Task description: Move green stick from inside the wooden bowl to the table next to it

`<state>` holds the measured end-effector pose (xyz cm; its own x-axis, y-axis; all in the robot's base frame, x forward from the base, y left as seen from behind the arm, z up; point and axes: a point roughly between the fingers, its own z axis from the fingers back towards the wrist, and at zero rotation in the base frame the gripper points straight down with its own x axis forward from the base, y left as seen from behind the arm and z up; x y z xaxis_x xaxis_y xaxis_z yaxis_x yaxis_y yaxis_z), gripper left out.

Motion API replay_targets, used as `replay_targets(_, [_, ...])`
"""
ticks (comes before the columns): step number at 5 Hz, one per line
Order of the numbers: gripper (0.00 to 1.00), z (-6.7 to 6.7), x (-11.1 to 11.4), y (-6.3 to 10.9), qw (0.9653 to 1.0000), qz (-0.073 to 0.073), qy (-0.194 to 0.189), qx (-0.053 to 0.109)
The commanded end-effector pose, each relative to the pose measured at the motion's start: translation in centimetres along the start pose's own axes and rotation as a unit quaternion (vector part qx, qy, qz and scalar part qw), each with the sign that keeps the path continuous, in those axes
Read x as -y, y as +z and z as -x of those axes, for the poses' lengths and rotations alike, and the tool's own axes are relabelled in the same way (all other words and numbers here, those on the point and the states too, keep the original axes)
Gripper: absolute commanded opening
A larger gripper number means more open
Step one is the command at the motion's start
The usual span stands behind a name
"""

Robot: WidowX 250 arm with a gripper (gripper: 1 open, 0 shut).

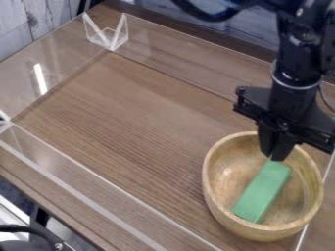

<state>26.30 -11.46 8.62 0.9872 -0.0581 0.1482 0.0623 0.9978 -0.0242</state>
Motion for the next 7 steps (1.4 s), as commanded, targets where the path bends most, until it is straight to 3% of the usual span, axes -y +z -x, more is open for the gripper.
replay_targets(1, [0.0, -0.1, -0.1, 1.8, 0.9996, 0.0, 0.017, 0.022])
replay_targets(3, [0.0, -0.8, 0.1, 1.3, 0.9974, -0.01, 0.065, 0.03])
replay_targets(5, [0.0, -1.0, -1.6, 3.7, 0.9977, -0.007, 0.051, 0.043])
replay_targets(6, [1.0, -1.0, -0.4, 1.9, 0.9984, -0.008, 0.044, 0.035])
replay_targets(7, [0.0, -1.2, 0.4, 0.3, 0.9986, -0.011, 0.043, 0.029])
